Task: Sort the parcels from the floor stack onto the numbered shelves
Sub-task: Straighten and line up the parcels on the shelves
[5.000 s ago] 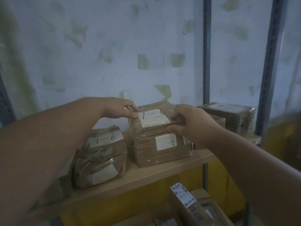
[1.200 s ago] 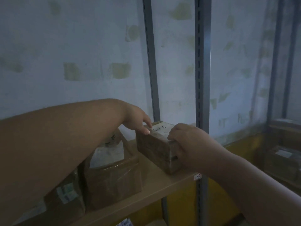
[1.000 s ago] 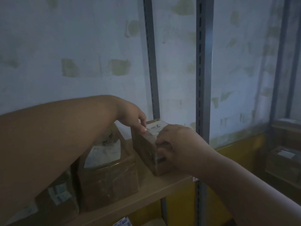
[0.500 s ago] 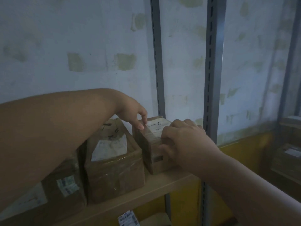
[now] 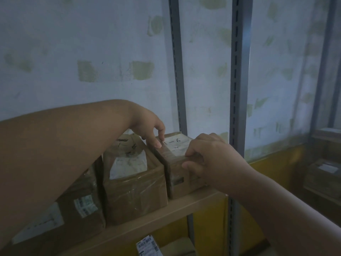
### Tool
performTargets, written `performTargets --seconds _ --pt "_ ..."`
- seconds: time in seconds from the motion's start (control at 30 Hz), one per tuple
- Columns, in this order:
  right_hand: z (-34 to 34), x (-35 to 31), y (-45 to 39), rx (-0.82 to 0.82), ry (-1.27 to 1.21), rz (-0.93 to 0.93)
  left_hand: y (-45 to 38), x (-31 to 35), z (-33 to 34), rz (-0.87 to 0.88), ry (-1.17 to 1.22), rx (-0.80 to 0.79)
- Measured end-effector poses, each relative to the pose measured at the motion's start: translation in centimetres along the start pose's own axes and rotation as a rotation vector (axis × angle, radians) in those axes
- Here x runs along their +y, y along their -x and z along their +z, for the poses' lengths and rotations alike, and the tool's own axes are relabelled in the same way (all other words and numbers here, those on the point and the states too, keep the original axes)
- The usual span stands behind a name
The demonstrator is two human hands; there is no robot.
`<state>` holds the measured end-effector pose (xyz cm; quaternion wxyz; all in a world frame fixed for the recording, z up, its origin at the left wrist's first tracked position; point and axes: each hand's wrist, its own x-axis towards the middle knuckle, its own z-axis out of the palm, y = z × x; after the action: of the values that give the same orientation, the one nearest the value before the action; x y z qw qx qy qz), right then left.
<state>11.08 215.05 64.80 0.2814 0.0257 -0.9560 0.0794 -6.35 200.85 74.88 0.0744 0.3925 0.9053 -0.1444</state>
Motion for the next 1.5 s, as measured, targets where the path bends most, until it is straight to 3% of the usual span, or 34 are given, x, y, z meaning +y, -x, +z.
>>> performTargets --seconds 0.43,0.7,0.83,0.93,1.07,1.27,1.5 --pt "-0.9 -1.3 1.2 -0.042 0.011 0.097 1.8 0.4 1.2 0.038 0.016 0.049" --pt "-2.3 -2.0 2.4 0.105 -0.076 0.12 3.9 1.2 2.4 0.03 0.146 0.207" --pt "-3.4 -1.5 2.7 0.123 -0.139 0.048 6.0 2.6 2.7 0.001 0.202 0.274" --pt "-4.3 -1.3 2.9 0.137 -0.187 -0.029 8.8 3.7 3.3 -0.031 0.107 0.39" --pt "-4.8 -3.2 2.8 0.161 -0.258 -0.179 14.6 4.9 6.1 -0.109 0.175 0.562" --pt "-4.1 -11.0 3.5 0.136 -0.474 -0.392 24.2 6.3 13.7 -0.348 0.168 0.745" --pt "-3.8 -21.4 6.0 0.089 -0.618 -0.554 35.0 5.7 22.6 -0.548 0.262 0.795"
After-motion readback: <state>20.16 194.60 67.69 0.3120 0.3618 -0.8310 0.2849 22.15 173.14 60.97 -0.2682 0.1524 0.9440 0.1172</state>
